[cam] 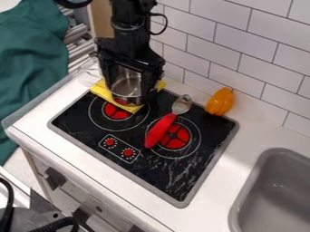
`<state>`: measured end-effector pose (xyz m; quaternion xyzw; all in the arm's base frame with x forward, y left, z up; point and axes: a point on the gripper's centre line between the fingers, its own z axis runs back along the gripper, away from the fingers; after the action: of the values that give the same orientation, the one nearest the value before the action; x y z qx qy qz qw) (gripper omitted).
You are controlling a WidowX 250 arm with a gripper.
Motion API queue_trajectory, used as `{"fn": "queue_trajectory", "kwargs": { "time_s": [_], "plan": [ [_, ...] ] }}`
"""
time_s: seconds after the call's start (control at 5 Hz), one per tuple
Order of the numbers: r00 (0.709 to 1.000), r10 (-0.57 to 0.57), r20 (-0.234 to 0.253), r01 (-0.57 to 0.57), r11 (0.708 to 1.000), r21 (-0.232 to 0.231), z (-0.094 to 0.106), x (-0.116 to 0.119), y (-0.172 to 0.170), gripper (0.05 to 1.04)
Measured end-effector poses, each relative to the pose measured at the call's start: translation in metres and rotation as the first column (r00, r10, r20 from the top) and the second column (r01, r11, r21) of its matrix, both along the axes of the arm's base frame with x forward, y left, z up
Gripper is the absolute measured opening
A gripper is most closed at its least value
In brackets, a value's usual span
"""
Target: Move the silver pot on the right side of the burner
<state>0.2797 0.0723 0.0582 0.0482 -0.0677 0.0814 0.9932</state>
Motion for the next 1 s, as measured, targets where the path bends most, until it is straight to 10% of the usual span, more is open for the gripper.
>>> {"fn": "queue_trajectory", "kwargs": {
  "time_s": [0.4,1.0],
  "plan": [
    [0.999,-0.035,-0.039,0.033,0.998,-0.056,-0.018,0.001,-0.006,1.005],
    [0.999,-0.043,0.032,0.047,0.99,-0.13,-0.023,0.046,0.018,1.005]
  ]
}}
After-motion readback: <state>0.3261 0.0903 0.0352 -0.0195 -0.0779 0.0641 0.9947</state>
